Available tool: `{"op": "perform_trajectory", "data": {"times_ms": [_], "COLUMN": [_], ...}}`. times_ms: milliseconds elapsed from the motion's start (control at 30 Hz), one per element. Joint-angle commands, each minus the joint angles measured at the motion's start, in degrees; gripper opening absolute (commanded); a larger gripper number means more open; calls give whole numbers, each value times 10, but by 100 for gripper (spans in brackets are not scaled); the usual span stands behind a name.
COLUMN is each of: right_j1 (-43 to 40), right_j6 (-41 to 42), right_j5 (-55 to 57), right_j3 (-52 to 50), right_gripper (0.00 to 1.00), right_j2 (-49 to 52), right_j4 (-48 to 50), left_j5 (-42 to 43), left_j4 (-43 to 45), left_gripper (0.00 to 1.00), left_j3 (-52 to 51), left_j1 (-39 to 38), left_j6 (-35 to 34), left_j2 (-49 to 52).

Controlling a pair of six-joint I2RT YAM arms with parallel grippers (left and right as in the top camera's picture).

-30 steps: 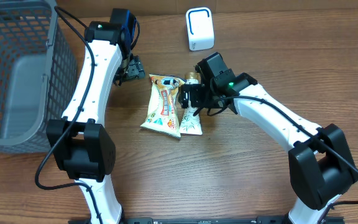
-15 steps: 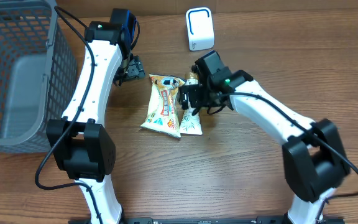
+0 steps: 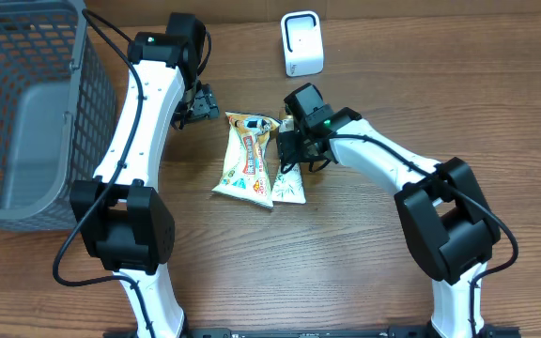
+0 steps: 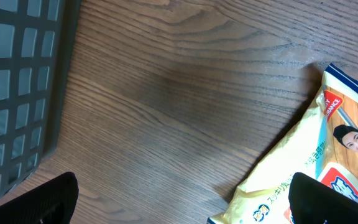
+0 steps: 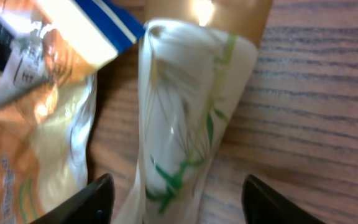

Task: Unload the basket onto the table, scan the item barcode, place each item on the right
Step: 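Reach the right gripper to the white bamboo tube and grasp it, then lift the white tube and carry it toward the scanner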

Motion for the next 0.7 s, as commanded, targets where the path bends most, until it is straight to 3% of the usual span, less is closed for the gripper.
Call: {"op": "perform_trajectory", "data": {"times_ms": [0, 167, 300, 467, 667], "right_j1": [24, 45, 48, 41, 21], "right_j6": [3, 21, 34, 49, 75], "right_j5": [55, 118, 132, 131, 100], "right_j3": [12, 13, 17, 42, 103], "right_gripper": [58, 35, 25, 4, 4], "right_j2": [19, 24, 24, 23, 19], "right_j4": [14, 14, 4, -52, -131], "left_j5": [0, 0, 0, 0, 0], "left_j4": [0, 0, 0, 0, 0], "left_gripper": [100, 100, 100, 100, 100], "left_j3": [2, 2, 2, 2, 2], "left_j1": [-4, -4, -4, -4, -4], "left_j6": [-8, -8, -8, -8, -8], "left_j2": [4, 4, 4, 4, 4]}}
